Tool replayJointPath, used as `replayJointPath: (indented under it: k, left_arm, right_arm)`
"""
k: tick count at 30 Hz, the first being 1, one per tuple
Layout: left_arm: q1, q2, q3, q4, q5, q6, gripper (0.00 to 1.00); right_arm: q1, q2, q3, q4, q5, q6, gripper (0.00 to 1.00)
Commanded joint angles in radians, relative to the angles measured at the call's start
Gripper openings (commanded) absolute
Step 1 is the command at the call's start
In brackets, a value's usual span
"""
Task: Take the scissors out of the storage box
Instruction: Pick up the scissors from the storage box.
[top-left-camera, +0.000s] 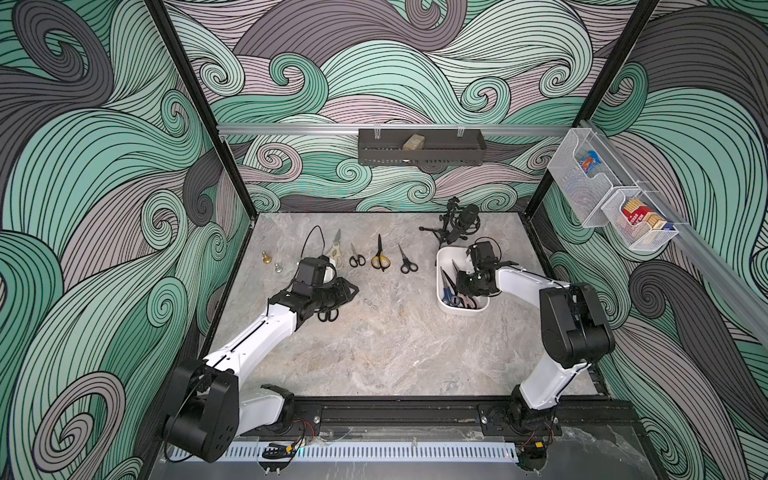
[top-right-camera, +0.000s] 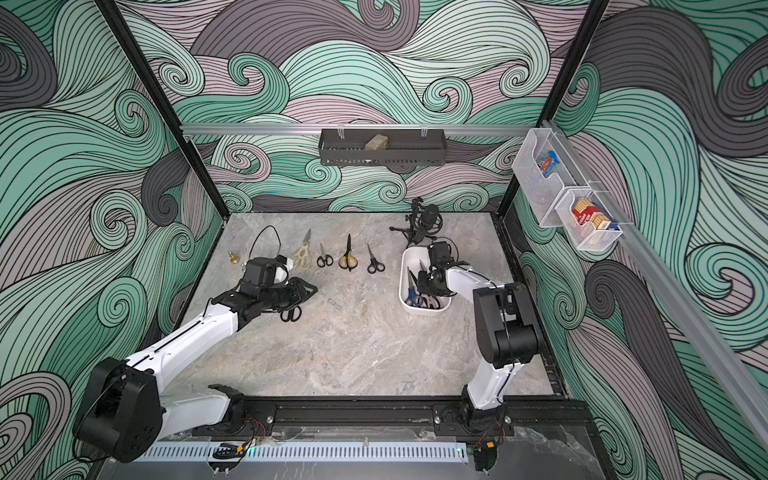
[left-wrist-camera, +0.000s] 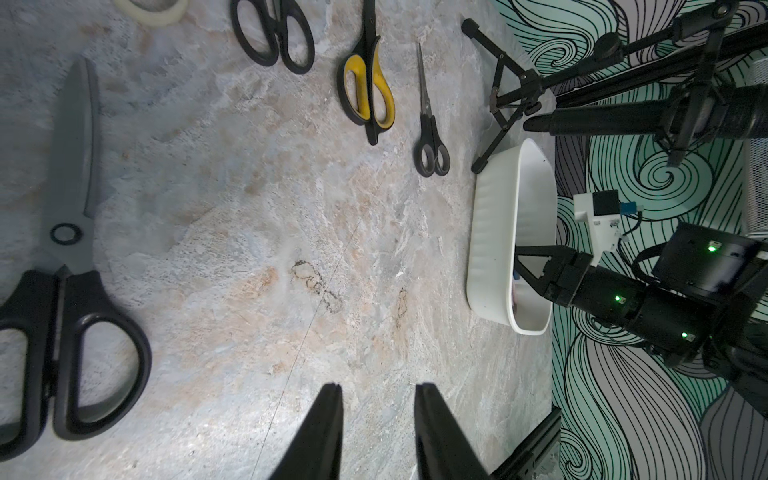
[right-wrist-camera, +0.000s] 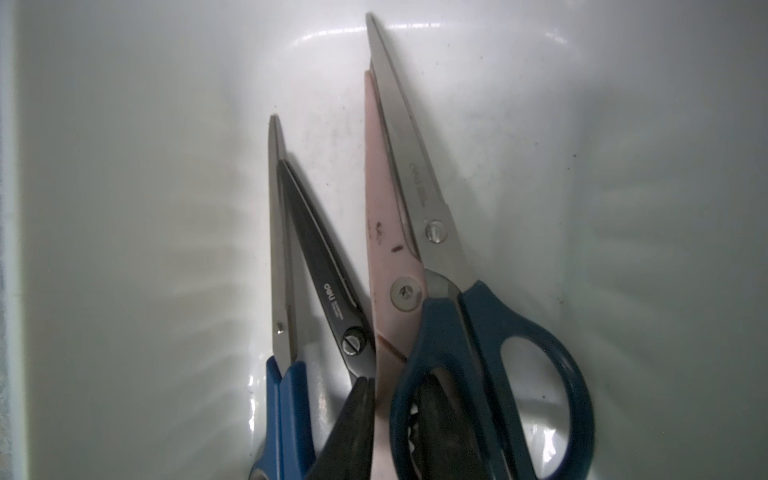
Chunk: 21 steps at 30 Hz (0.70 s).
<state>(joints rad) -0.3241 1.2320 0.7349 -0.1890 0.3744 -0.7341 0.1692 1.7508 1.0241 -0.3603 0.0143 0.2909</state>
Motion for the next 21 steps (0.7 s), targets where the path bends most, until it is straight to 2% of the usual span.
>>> replayJointPath:
  k: [1,9,17,21]
  left_arm:
    - [-0.003,-0.027,-0.003,0.002,-0.009,0.011,0.33]
    - [0.011,-0.023,0.001,-0.014,-0.024,0.018,0.33]
    - [0.089,-0.011,-0.006,-0.032,0.010,0.071,0.33]
    - [0.124,-0.008,-0.013,-0.040,0.047,0.087,0.33]
  right_arm:
    - [0.001,0.024,-0.009,-0.023,0.023,-0.006,0.16]
    - [0.001,-0.002,-0.010,-0.023,0.013,0.006,0.00]
    - [0.011,-0.135,-0.010,-0.034,-0.033,0.072,0.00]
    - [0.062,-0.223,-0.027,-0.045,-0.050,0.146,0.00]
